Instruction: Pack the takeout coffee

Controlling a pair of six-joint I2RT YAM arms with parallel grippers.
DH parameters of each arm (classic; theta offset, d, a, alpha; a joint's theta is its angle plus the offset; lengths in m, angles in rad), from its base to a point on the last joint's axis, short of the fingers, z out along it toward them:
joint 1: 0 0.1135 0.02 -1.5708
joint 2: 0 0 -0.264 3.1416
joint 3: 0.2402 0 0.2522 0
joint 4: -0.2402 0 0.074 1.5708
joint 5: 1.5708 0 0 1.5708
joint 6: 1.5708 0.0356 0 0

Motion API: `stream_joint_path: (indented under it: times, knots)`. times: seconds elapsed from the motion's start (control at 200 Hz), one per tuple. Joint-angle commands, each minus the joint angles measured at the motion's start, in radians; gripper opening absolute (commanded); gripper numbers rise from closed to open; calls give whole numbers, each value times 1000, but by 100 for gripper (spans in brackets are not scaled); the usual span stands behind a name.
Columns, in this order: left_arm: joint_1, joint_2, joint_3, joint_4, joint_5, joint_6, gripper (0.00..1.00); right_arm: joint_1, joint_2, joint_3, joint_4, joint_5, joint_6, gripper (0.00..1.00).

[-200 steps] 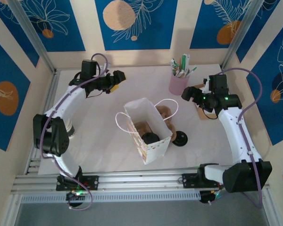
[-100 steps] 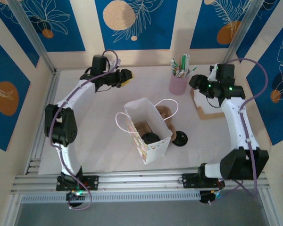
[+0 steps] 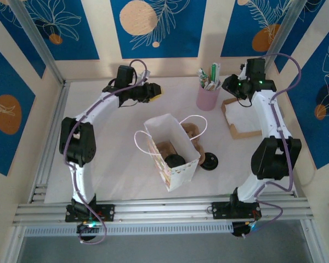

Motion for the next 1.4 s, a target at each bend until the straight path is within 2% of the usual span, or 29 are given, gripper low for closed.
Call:
stream_joint_path:
  times: [0.0,0.635,0.82,1.04,1.395]
  knots:
    - [-7,9,35,22,29,28,38,-4,49,67,-20,5,0,31]
    - [-9,-4,15,27,31,45,37,3,225,209,-14,-50,30,22]
    - [-9,-4,13,27,34,49,37,6,246,223,-11,-64,40,17]
    - [-9,-16,7,28,35,45,37,13,221,222,-18,-49,39,9]
    - [-9,-110,-45,36,0,46,37,56,93,252,-108,109,-10,6]
